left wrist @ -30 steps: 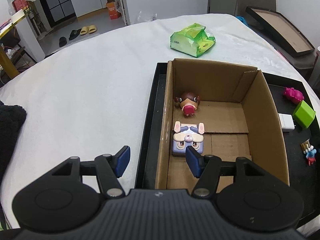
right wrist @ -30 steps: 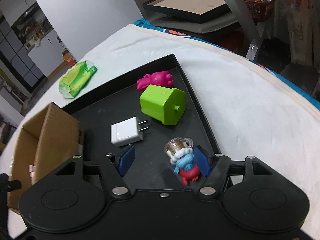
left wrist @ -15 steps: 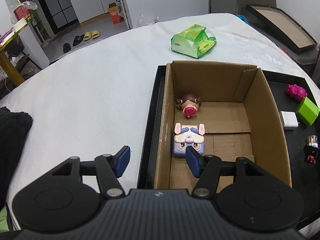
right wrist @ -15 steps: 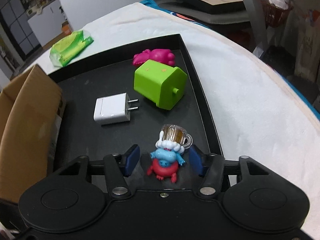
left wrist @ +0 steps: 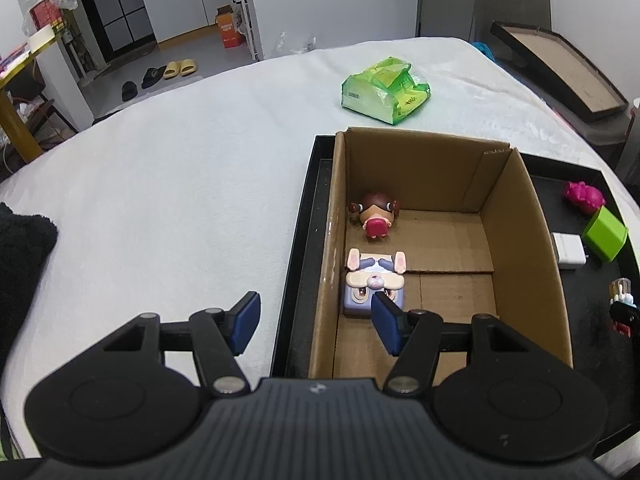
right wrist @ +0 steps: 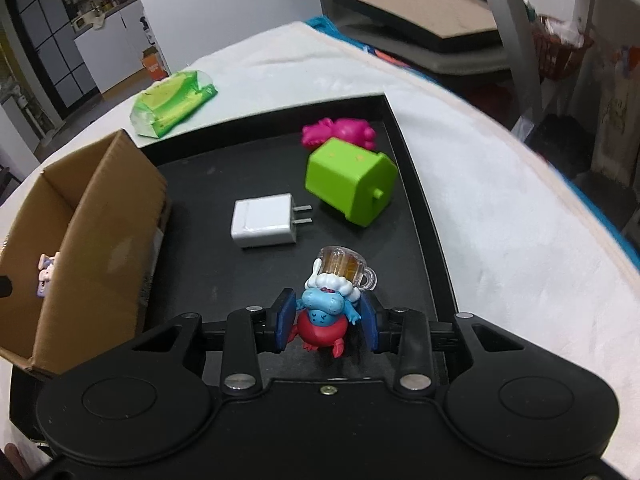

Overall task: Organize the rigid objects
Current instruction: 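Close the right gripper on the blue-and-red mug figure and lift it, then carry the mug figure over the box and lower it inside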

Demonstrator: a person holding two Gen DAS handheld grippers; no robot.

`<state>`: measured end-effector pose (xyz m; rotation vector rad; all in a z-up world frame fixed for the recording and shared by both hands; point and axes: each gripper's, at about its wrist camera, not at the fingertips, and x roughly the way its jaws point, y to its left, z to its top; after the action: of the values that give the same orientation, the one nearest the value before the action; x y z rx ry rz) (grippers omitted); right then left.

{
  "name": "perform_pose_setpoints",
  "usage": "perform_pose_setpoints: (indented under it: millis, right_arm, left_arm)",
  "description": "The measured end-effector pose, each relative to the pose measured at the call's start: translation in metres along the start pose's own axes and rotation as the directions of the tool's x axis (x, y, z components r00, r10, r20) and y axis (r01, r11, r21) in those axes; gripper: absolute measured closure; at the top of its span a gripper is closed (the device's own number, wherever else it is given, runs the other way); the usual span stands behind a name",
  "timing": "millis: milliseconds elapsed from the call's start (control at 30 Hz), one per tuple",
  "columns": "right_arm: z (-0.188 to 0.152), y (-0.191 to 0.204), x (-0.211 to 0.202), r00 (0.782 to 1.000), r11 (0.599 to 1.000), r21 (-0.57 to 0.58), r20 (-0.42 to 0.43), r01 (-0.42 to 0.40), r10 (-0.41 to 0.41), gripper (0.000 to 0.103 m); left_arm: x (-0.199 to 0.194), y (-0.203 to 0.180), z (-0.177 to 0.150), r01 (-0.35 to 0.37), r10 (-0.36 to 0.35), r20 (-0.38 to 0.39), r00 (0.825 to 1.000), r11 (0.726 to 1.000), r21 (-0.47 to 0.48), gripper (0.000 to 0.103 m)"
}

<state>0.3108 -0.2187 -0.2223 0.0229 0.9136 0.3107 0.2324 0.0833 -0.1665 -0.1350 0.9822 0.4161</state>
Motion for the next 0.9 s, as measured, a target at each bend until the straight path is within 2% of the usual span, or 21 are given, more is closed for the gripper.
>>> perform_pose_setpoints:
  millis: [367,900]
  right_arm:
    - [0.015,0.024,-0.028,0.999,1.000,-0.023,0.041,-0.006,0.007,0.068]
    - [0.036,0.082,-0.066,0.996,0.989,-0.147,0.090,-0.007,0.020,0.068]
  left_arm:
    - [0.001,0.010,0.000,0.042,-0.042,-0.004,0.999,0.998,-0.038,0.043]
    - [0.004,0.022,-0.002,0.098,-0.098,-0.004,0.995,0.993,-0.073,0.043]
